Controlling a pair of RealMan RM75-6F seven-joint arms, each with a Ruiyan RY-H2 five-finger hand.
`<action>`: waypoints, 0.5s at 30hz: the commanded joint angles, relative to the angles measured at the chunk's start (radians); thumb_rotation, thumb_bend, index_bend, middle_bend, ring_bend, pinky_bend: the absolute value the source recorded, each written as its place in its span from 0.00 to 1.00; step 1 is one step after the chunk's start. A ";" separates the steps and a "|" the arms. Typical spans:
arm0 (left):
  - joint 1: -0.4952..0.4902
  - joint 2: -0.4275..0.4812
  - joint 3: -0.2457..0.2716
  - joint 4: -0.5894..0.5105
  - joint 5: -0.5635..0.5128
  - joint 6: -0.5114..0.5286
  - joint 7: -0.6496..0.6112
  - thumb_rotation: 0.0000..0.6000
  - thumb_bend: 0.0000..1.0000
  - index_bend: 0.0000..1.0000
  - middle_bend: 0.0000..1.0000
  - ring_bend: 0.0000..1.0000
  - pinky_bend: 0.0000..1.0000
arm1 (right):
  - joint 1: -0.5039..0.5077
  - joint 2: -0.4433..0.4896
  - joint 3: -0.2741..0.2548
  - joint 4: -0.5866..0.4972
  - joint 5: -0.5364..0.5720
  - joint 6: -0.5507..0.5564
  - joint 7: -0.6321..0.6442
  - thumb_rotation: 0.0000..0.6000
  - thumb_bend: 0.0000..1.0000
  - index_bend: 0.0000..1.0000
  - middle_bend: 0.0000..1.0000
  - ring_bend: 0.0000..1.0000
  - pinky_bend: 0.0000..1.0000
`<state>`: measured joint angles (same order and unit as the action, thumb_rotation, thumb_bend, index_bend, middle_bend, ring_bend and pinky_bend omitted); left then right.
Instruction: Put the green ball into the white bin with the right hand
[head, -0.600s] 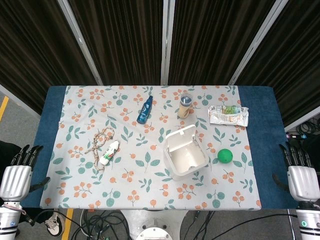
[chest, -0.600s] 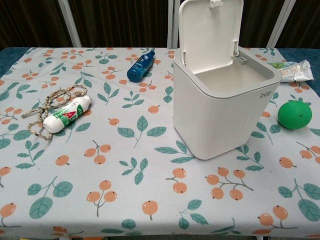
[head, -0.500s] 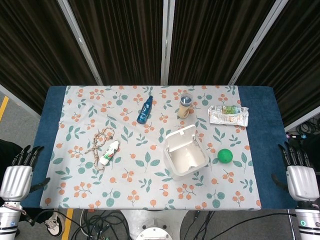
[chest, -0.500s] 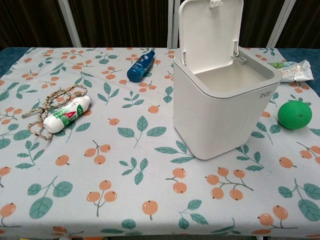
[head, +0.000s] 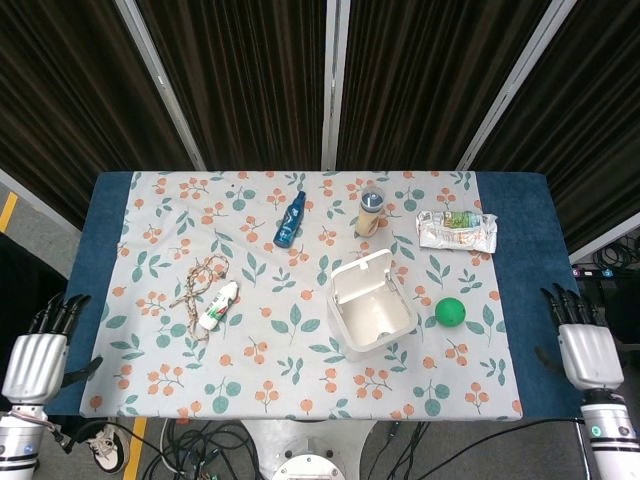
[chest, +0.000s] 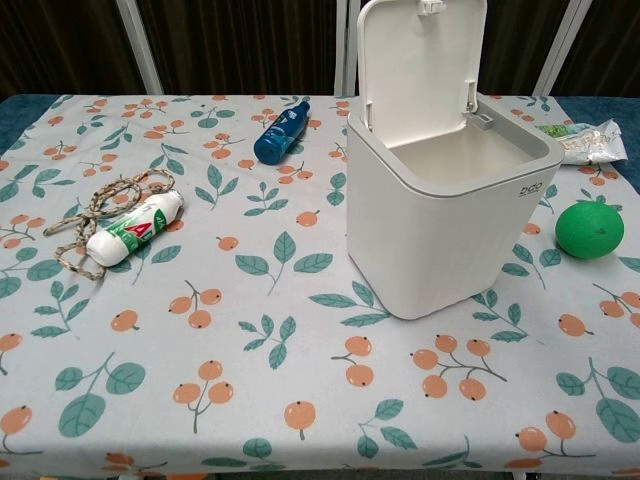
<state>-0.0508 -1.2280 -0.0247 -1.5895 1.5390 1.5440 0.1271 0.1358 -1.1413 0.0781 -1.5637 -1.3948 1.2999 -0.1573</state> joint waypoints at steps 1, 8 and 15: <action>0.000 -0.002 0.001 0.001 0.001 0.001 0.000 1.00 0.13 0.10 0.12 0.04 0.20 | 0.094 -0.008 0.010 0.055 0.051 -0.165 -0.002 1.00 0.18 0.00 0.00 0.00 0.01; 0.001 0.003 0.008 0.000 0.011 0.001 -0.002 1.00 0.13 0.10 0.12 0.04 0.21 | 0.209 -0.070 0.035 0.105 0.072 -0.299 -0.034 1.00 0.18 0.00 0.00 0.00 0.14; 0.000 0.008 0.009 -0.006 0.016 0.002 0.002 1.00 0.13 0.10 0.12 0.04 0.21 | 0.283 -0.110 0.037 0.092 0.079 -0.363 -0.088 1.00 0.18 0.00 0.02 0.00 0.24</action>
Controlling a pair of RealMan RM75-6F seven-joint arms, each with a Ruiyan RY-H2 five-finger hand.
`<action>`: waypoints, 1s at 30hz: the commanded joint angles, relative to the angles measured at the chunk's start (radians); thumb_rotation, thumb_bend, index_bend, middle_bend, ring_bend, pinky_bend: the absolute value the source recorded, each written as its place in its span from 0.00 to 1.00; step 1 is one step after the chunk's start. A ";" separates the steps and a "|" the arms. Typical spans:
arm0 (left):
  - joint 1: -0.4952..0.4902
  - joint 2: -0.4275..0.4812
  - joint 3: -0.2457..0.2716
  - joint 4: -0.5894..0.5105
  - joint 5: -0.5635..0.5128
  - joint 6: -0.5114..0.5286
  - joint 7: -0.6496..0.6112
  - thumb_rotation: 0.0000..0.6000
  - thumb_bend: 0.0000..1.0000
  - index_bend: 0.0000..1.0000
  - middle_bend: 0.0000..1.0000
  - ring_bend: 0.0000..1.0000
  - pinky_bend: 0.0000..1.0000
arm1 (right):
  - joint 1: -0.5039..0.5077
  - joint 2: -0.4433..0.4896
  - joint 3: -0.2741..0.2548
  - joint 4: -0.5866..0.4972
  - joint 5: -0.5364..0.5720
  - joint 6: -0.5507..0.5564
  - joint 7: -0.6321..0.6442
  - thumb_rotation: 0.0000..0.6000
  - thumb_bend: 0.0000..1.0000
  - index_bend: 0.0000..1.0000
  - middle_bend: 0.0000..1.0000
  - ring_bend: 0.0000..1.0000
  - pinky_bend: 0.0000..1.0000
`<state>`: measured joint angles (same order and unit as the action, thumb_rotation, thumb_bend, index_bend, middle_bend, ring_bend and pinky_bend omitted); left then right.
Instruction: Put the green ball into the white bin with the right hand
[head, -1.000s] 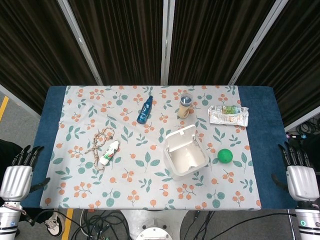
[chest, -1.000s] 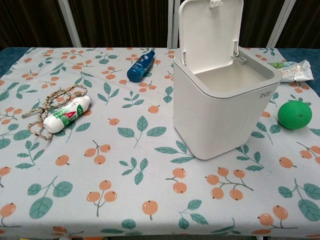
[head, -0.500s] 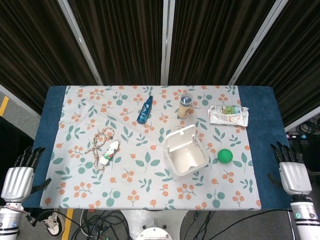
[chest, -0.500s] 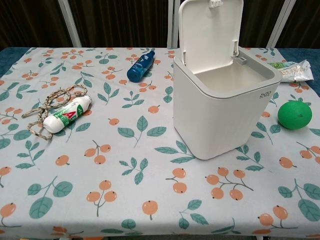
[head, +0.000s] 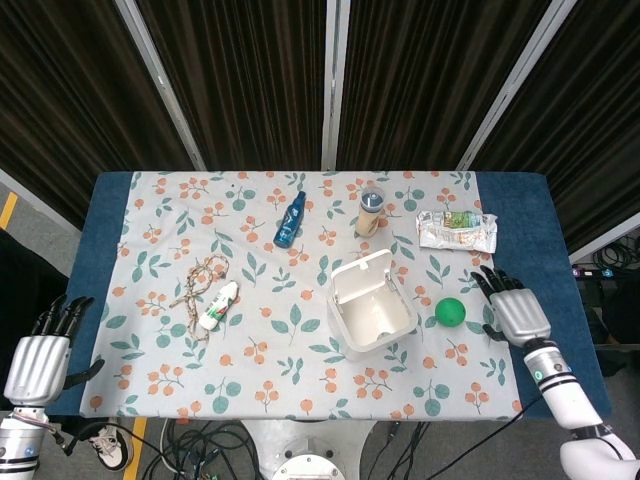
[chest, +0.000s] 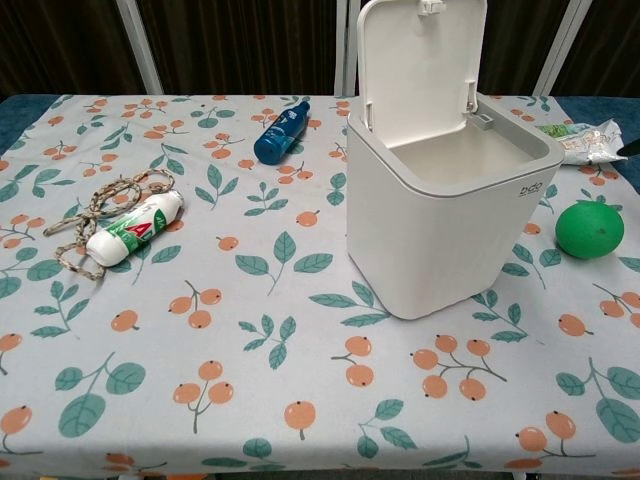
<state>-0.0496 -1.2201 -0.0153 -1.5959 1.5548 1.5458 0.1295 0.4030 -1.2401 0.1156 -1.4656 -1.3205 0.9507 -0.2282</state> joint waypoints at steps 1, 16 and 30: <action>-0.001 -0.001 0.000 0.001 0.000 -0.001 -0.002 1.00 0.13 0.10 0.12 0.04 0.20 | 0.020 -0.015 -0.002 -0.009 0.005 -0.016 -0.024 1.00 0.18 0.00 0.02 0.00 0.24; 0.004 -0.005 0.005 0.025 -0.002 -0.003 -0.031 1.00 0.13 0.10 0.12 0.04 0.20 | 0.080 -0.086 -0.031 -0.002 0.021 -0.043 -0.105 1.00 0.19 0.04 0.18 0.22 0.43; 0.005 -0.008 0.004 0.038 -0.007 -0.006 -0.054 1.00 0.13 0.10 0.12 0.04 0.21 | 0.076 -0.102 -0.039 0.007 -0.004 0.034 -0.086 1.00 0.29 0.54 0.50 0.57 0.73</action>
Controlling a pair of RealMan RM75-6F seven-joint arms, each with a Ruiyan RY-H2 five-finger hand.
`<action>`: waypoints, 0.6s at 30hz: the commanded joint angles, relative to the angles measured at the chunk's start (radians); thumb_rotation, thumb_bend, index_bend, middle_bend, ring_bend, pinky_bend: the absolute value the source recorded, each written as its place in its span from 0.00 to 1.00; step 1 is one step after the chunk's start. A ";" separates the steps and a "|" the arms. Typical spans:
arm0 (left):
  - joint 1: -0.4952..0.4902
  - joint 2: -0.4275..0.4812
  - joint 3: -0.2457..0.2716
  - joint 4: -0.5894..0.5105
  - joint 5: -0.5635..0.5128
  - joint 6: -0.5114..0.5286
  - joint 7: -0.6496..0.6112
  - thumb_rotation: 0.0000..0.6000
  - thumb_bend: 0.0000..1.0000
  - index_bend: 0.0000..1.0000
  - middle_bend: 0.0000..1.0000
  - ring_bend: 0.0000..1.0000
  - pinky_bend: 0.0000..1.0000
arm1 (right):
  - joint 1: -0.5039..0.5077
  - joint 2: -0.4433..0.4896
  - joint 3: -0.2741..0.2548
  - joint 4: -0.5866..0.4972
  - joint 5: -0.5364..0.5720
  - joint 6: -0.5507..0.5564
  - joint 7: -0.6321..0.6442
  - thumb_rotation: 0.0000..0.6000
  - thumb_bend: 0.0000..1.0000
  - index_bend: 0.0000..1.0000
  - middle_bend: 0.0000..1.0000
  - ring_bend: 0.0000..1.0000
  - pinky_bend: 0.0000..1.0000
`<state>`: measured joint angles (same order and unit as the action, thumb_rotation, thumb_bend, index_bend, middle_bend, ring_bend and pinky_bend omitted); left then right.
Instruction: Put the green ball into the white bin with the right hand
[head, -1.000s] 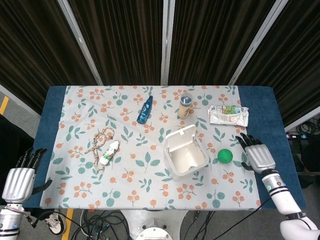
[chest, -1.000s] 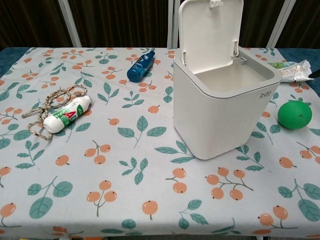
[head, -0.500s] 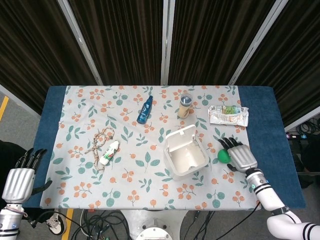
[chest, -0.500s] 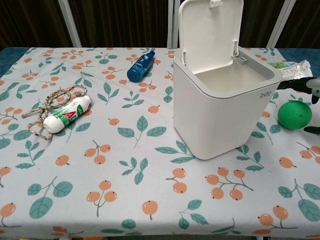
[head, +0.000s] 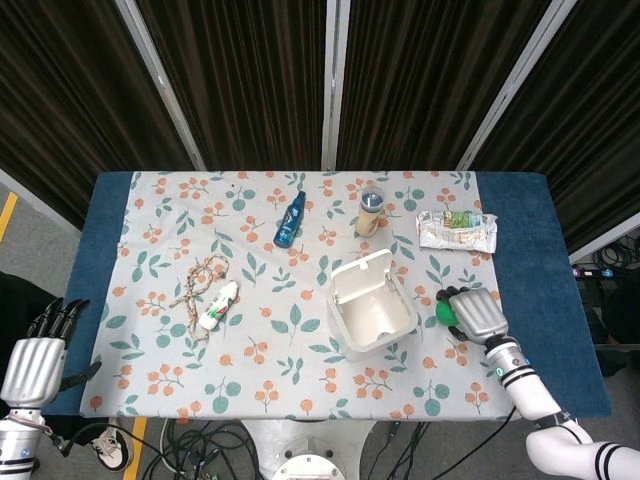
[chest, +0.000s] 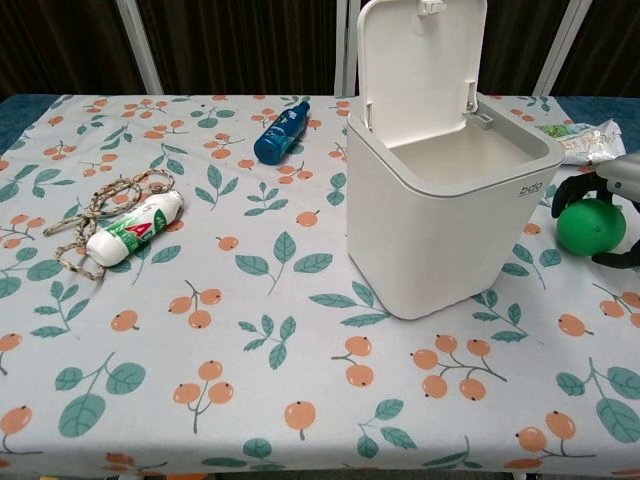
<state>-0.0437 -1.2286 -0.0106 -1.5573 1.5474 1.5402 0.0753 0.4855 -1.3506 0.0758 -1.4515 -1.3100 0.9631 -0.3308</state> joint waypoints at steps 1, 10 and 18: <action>-0.001 0.001 -0.001 -0.001 0.001 0.000 0.000 1.00 0.13 0.10 0.12 0.04 0.21 | -0.009 0.016 0.003 -0.013 -0.023 0.035 0.026 1.00 0.29 0.56 0.52 0.57 0.74; 0.001 0.005 0.000 -0.014 0.004 0.004 0.012 1.00 0.13 0.10 0.12 0.04 0.21 | -0.055 0.165 0.029 -0.184 -0.214 0.268 0.152 1.00 0.29 0.61 0.55 0.59 0.76; -0.001 0.006 -0.004 -0.015 0.000 0.001 0.019 1.00 0.13 0.10 0.12 0.04 0.21 | -0.052 0.240 0.036 -0.316 -0.363 0.361 0.161 1.00 0.28 0.63 0.56 0.60 0.77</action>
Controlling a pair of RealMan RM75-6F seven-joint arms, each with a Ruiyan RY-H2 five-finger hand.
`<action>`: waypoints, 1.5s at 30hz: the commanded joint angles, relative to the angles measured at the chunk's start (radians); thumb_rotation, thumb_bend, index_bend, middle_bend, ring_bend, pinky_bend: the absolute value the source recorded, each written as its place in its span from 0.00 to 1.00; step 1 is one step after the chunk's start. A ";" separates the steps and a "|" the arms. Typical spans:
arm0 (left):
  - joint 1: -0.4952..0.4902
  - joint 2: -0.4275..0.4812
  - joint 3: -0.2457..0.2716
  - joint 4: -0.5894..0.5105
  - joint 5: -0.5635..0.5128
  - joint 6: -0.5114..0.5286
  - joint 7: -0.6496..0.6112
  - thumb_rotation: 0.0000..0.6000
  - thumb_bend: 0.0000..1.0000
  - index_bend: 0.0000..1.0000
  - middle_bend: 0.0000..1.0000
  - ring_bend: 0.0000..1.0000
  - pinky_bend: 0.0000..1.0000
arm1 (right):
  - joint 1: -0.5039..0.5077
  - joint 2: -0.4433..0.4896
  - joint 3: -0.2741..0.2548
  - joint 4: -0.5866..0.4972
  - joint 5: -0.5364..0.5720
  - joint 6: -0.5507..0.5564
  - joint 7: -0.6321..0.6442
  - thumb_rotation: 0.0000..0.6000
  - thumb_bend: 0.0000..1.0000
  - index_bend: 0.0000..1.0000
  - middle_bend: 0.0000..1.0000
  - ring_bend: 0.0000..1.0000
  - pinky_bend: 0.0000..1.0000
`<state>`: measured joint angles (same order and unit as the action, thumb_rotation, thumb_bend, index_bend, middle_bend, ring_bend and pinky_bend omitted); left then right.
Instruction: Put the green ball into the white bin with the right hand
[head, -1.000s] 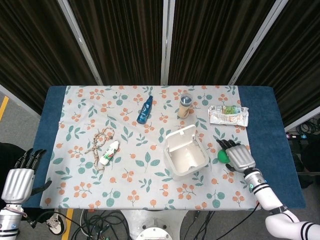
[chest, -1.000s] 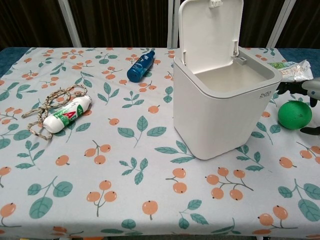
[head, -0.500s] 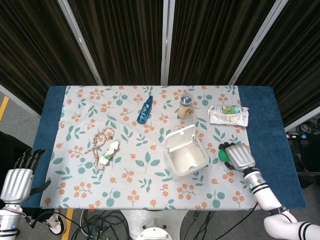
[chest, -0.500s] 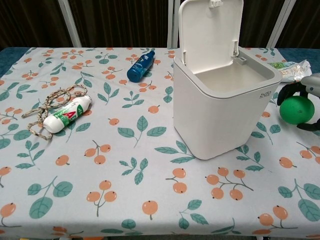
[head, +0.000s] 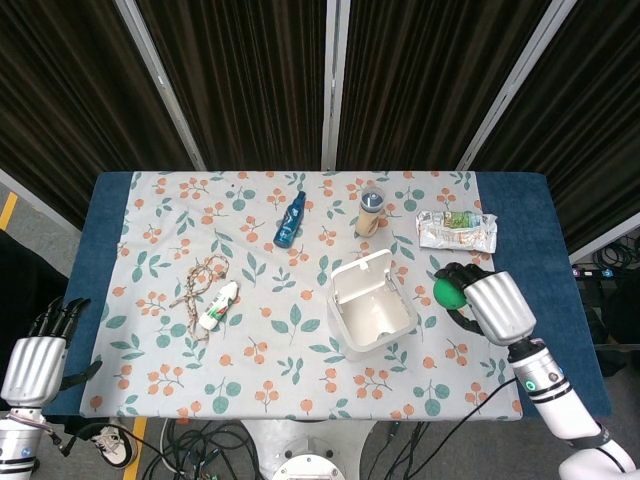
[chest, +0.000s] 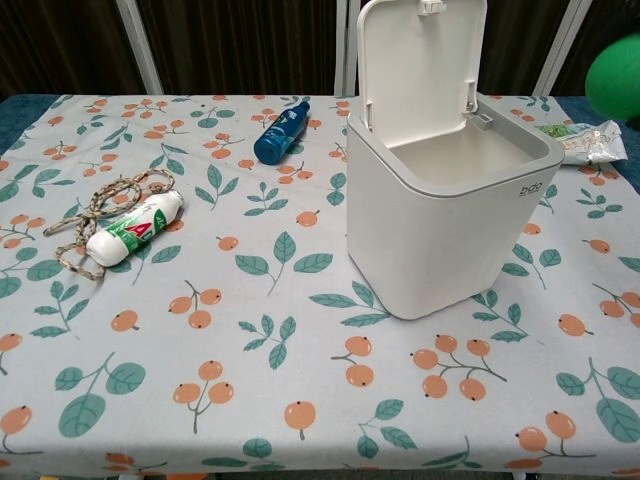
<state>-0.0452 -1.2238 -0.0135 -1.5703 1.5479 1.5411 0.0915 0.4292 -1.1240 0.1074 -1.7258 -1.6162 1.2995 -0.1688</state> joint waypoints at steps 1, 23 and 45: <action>0.000 0.002 -0.001 -0.003 -0.002 0.000 0.004 1.00 0.13 0.10 0.12 0.04 0.21 | 0.009 0.012 0.004 -0.050 -0.071 0.025 -0.005 1.00 0.28 0.63 0.56 0.60 0.77; 0.004 0.001 -0.006 0.019 -0.007 0.008 -0.012 1.00 0.13 0.11 0.12 0.02 0.21 | 0.128 -0.098 0.015 -0.076 -0.070 -0.128 -0.086 1.00 0.02 0.15 0.25 0.28 0.44; 0.003 0.005 -0.008 0.000 0.004 0.017 0.003 1.00 0.13 0.11 0.12 0.02 0.21 | -0.206 0.057 -0.065 0.142 0.031 0.264 0.126 1.00 0.07 0.09 0.18 0.12 0.28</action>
<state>-0.0421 -1.2185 -0.0208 -1.5698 1.5514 1.5573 0.0945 0.2786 -1.0886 0.0605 -1.6355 -1.6500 1.5476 -0.0866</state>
